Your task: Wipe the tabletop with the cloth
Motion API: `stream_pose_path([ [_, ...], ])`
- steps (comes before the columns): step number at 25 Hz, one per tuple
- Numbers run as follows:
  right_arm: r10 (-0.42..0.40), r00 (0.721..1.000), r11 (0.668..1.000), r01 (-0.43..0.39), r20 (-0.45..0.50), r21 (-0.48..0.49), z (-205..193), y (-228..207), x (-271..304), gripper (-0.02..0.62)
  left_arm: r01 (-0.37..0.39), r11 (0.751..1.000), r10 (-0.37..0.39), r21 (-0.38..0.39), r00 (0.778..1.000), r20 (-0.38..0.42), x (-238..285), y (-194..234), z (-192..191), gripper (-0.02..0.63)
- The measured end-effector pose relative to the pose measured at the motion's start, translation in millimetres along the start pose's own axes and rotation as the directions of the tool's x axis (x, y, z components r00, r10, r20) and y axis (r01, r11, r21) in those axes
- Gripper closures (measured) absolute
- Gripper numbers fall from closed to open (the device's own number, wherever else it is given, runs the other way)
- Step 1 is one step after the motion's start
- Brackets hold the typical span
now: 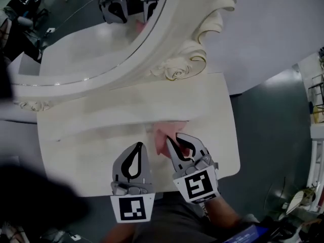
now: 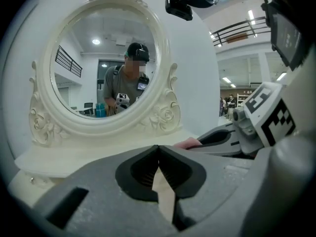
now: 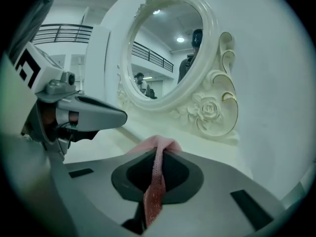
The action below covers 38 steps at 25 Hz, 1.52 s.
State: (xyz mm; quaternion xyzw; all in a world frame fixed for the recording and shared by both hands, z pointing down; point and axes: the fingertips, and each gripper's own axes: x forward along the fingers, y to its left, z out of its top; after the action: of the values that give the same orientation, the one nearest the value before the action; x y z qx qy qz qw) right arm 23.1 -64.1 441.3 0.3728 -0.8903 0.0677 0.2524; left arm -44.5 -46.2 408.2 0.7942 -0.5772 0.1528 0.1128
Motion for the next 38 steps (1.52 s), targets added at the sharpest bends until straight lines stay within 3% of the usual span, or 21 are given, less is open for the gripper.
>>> stream_pose_path([
  [5,0.034,0.994,0.997,-0.027,0.108,-0.067,68,9,1,0.574,-0.071,0.997,0.071,0.000,0.994,0.080,-24,22,36,0.591],
  [10,0.083,0.979,0.992,-0.063,0.186,-0.113,111,16,10,0.574,-0.133,0.991,0.135,-0.025,0.985,0.110,-33,39,45,0.591],
  [14,0.129,0.965,0.983,-0.095,0.226,-0.157,142,47,36,0.574,-0.195,0.979,0.202,-0.061,0.968,0.145,-48,85,40,0.591],
  [17,0.166,0.961,0.969,-0.117,0.221,-0.219,153,74,64,0.574,-0.247,0.965,0.259,-0.091,0.952,0.163,-57,122,30,0.591],
  [23,0.246,0.950,0.952,-0.198,0.194,-0.235,174,84,66,0.574,-0.317,0.940,0.334,-0.129,0.932,0.139,-72,130,52,0.591],
  [31,0.279,0.956,0.953,-0.263,0.094,-0.152,191,64,97,0.574,-0.333,0.926,0.346,-0.179,0.938,0.041,-62,145,86,0.591],
  [38,0.217,0.976,0.963,-0.209,0.026,-0.170,188,33,142,0.574,-0.282,0.936,0.298,-0.213,0.953,0.047,-19,160,85,0.591],
])
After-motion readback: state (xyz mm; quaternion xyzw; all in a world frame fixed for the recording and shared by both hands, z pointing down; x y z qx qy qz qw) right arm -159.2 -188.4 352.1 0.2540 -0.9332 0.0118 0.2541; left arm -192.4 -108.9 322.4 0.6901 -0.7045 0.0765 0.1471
